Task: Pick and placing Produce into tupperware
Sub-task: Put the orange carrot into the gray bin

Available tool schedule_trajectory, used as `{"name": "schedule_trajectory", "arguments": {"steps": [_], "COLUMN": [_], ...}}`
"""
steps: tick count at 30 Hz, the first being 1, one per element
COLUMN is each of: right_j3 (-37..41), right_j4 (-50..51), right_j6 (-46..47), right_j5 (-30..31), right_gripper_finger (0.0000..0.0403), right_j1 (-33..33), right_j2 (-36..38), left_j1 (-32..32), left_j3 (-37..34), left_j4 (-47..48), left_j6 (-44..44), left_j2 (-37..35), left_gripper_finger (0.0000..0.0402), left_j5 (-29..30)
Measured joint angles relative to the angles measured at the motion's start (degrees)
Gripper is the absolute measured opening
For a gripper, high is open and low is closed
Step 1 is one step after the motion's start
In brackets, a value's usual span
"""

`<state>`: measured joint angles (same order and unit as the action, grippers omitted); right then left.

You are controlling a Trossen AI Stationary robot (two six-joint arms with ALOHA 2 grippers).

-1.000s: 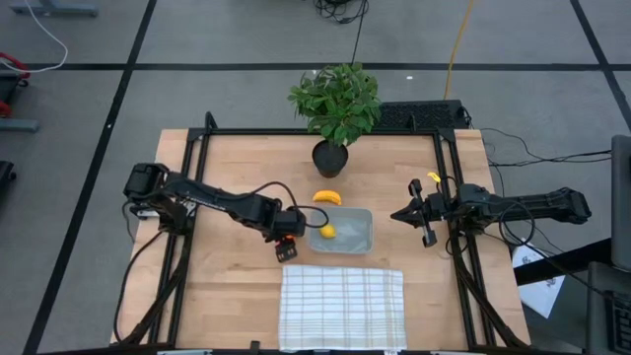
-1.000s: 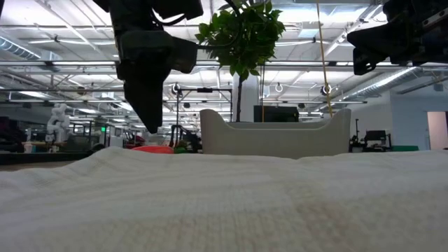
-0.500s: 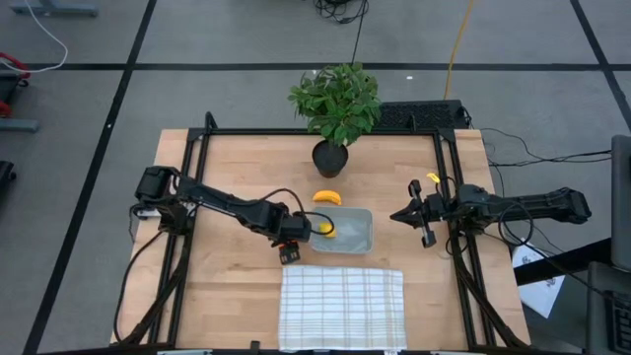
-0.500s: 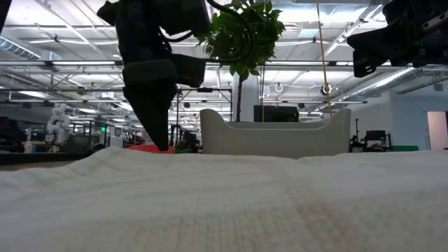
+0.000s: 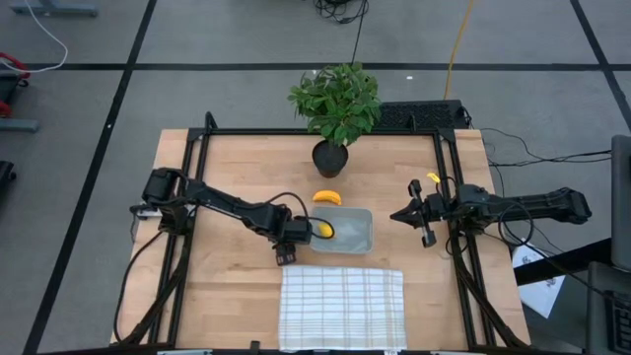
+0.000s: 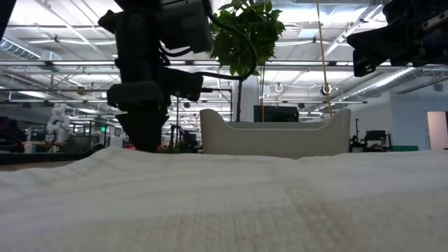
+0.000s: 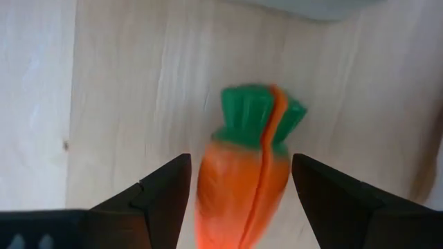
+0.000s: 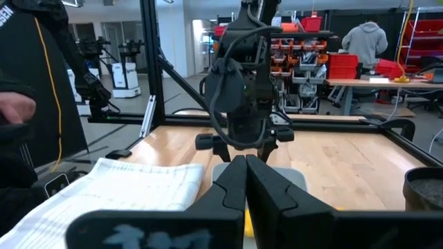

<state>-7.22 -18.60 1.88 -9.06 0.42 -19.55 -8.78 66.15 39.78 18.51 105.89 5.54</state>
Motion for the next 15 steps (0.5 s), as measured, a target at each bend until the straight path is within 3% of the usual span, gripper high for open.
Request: {"name": "schedule_trajectory", "arguments": {"steps": [8,15], "right_j3": [0.00,0.00], "right_j4": [-0.01,-0.01], "right_j6": [0.00,-0.12], "right_j5": [0.00,0.00], "right_gripper_finger": [0.0000,0.0000], "right_j1": [-0.01,0.01], "right_j2": [0.02,0.02], "left_j1": [-0.04,-0.04], "left_j3": [0.02,0.02], "left_j4": [1.60,2.30], "left_j6": [-9.17,-10.94], "left_j2": [-0.05,-0.05], "left_gripper_finger": [0.0257,0.0257], "left_j5": [-0.02,-0.02]}}
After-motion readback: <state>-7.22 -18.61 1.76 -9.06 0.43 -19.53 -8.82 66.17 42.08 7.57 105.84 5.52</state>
